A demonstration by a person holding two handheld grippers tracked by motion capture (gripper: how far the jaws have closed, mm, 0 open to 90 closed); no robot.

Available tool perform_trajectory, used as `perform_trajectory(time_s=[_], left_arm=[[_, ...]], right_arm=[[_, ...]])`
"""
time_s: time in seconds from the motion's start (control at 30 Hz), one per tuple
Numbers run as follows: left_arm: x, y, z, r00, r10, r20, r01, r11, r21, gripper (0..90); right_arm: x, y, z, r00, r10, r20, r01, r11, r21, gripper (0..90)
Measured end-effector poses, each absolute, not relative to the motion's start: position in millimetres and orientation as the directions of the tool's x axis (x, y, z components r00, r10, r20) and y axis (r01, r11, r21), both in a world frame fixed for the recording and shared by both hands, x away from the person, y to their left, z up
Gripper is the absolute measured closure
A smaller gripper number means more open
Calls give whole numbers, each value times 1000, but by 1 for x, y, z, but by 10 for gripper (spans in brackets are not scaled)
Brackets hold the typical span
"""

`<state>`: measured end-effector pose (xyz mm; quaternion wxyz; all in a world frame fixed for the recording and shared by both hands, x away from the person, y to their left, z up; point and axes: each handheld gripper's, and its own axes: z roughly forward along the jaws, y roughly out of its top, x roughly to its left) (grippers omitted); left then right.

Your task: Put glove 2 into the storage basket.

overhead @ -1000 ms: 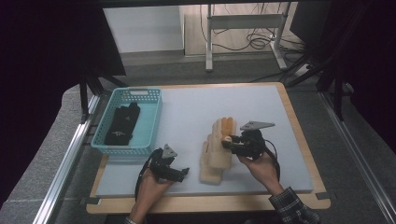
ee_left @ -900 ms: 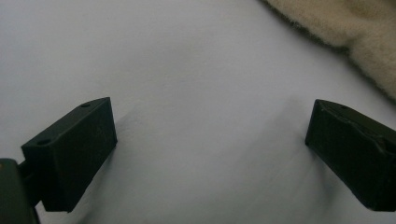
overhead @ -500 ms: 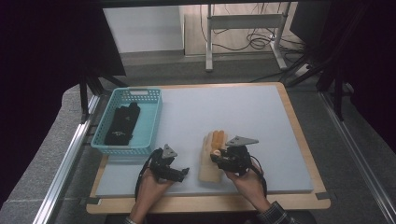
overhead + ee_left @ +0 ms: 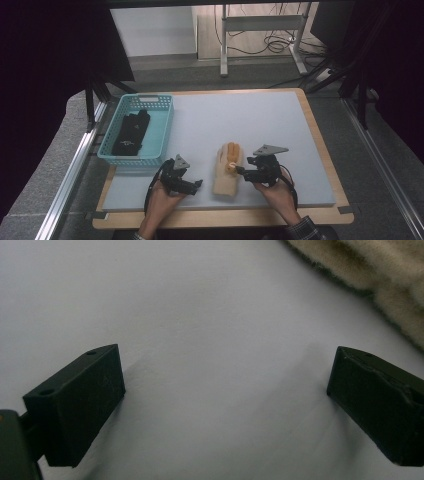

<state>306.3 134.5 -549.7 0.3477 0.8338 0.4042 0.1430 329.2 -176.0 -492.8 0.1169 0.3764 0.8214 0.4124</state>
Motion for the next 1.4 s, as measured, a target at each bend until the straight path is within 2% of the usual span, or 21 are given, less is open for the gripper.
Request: perform_trajectory(time_s=[0.27, 0.4, 0.6, 1.0, 1.2, 1.4], left_arm=[[301, 137, -549, 623, 781, -41, 579, -425, 696, 27], [297, 145, -548, 602, 798, -37, 593, -416, 689, 27], [294, 156, -547, 572, 820, -13, 606, -412, 681, 25], [293, 169, -549, 542, 840, -31, 625, -378, 683, 24], [294, 172, -552, 547, 836, -46, 621, -368, 693, 8], [294, 171, -552, 546, 837, -43, 620, -369, 693, 8]], right_arm=[[327, -193, -514, -728, 672, 136, 527, 422, 738, 741], [322, -186, -521, -766, 631, 127, 504, 465, 728, 803], [319, -169, -528, -794, 599, 108, 479, 506, 718, 812], [322, -129, -533, -820, 563, 106, 452, 523, 722, 792], [322, -118, -532, -834, 545, 87, 427, 538, 726, 731], [325, -146, -523, -798, 601, 38, 422, 514, 746, 596]])
